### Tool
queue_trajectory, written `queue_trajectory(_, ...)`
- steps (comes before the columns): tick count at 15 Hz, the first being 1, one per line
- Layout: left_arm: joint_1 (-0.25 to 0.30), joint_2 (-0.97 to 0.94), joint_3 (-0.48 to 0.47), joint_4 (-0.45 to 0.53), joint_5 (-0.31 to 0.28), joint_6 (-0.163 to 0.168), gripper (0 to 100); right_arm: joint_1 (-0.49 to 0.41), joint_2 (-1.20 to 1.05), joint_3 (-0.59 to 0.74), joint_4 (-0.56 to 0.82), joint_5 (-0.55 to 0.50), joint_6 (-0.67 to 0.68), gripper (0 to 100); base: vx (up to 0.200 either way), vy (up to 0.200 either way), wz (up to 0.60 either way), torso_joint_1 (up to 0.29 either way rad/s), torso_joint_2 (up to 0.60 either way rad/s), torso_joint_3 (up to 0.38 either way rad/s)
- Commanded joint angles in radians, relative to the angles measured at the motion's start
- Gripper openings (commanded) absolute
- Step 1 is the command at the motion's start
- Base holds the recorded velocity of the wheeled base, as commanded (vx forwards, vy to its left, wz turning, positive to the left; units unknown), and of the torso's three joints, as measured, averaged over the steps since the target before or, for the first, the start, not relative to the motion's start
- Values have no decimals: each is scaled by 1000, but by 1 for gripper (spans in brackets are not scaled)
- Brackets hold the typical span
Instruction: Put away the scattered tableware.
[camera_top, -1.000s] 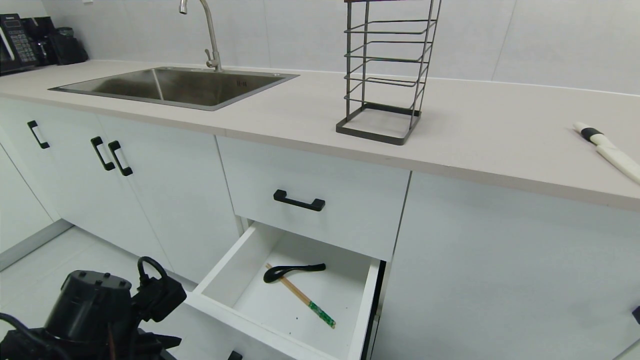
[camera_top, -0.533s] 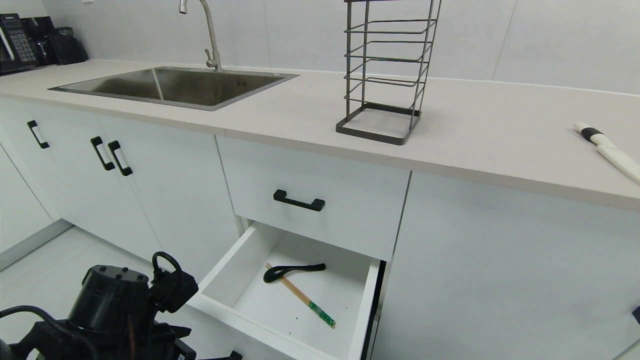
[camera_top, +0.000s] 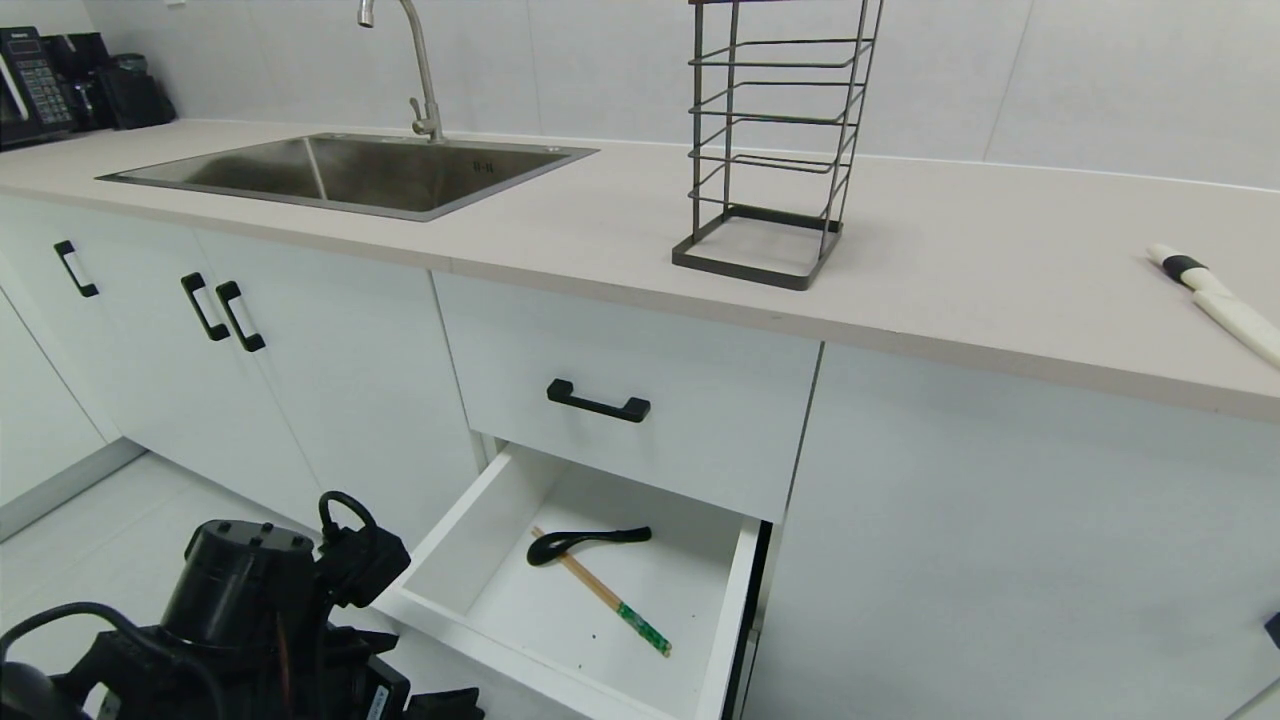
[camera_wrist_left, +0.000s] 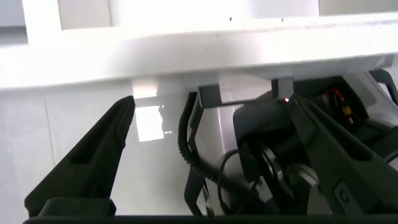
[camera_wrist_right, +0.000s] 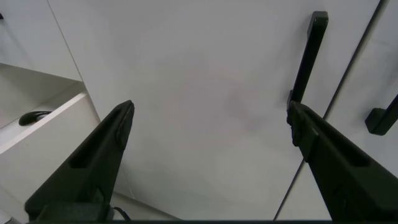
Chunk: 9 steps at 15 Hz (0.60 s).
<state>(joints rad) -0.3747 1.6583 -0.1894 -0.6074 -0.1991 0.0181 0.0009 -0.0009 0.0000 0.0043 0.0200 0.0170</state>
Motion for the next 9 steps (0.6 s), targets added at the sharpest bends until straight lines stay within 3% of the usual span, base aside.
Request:
queue_trajectory(1, 0, 44, 1, -34, 6, 0, 100, 1, 2, 0, -1, 0, 1, 100, 0, 0, 0, 0, 0, 0)
queue_trajectory(6, 0, 70, 1, -97, 6, 3, 100, 1, 1, 0, -1, 0, 0, 100, 0, 0, 0, 0, 0, 0)
queue_trajectory(7, 7, 90, 2, -132, 6, 34, 100, 1, 2, 0, 0, 0, 0, 100, 0, 0, 0, 0, 0, 0)
queue_trajectory(9, 13, 127, -1, -199, 4, 49, 100, 1, 2, 0, -1, 0, 0, 100, 0, 0, 0, 0, 0, 0)
